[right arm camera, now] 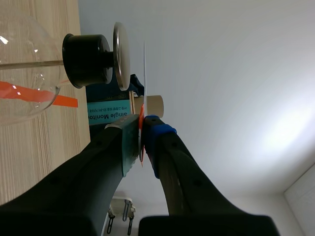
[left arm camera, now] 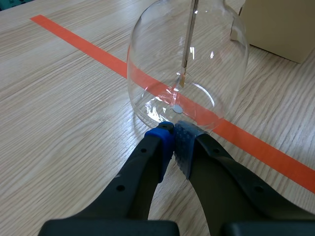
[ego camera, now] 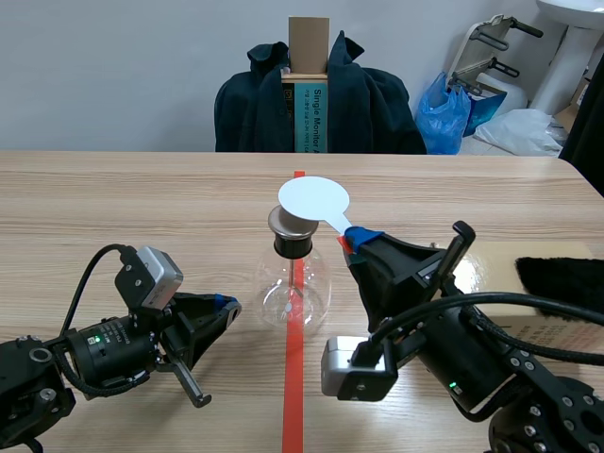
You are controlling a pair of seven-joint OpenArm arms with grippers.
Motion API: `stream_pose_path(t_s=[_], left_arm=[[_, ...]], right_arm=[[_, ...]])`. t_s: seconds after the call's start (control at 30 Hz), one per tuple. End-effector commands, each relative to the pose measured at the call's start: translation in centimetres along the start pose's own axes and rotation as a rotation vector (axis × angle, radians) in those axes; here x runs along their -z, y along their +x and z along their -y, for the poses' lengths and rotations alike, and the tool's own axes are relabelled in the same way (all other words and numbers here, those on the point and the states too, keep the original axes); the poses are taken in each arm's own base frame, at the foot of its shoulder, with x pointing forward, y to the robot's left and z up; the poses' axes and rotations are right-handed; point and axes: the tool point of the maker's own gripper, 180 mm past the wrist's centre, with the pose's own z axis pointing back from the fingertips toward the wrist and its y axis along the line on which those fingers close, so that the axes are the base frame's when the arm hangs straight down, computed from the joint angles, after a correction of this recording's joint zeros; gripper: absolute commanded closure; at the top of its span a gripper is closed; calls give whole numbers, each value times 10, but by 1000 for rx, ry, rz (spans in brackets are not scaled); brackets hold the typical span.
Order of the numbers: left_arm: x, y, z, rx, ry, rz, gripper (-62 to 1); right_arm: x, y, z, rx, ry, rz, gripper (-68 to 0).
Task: Do the electroscope experiment.
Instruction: 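Hold the plate still at the electroscope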
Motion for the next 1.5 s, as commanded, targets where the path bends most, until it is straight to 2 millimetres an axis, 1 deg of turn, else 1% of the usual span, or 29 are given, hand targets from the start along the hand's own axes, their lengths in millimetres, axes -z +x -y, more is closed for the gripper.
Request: stream_pose_path(t_s=[0.0,1.3,1.47], left_arm=[[4,11,-2,2,5,39,-32],[4,11,-2,3,5,39,-32],[4,11,-2,3,5,39,-32]], right_arm=[[3,-2,8,-20,-26,11,-8],[3,-2,8,-21,-26,11,-8],[3,-5,8,-20,-26,-6,-8]])
